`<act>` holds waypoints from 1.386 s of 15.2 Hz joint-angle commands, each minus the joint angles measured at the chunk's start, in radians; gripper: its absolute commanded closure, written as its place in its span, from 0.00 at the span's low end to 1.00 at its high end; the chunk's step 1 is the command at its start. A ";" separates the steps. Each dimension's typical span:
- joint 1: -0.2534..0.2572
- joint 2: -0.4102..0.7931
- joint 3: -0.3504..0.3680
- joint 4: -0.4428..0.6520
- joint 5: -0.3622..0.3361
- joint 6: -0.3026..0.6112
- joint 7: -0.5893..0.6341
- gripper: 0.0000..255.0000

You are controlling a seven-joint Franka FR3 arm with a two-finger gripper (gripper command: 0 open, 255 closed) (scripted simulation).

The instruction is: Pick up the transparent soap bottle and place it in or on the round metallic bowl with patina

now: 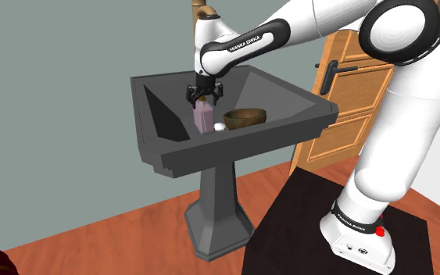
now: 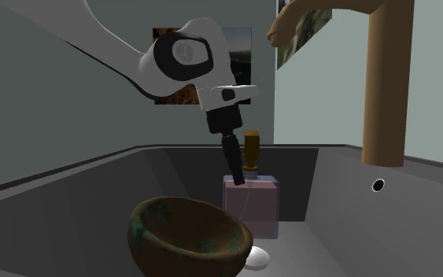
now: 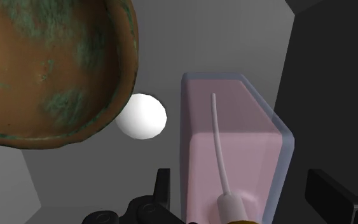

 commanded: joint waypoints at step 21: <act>-0.002 0.017 -0.003 -0.013 -0.005 0.030 0.002 1.00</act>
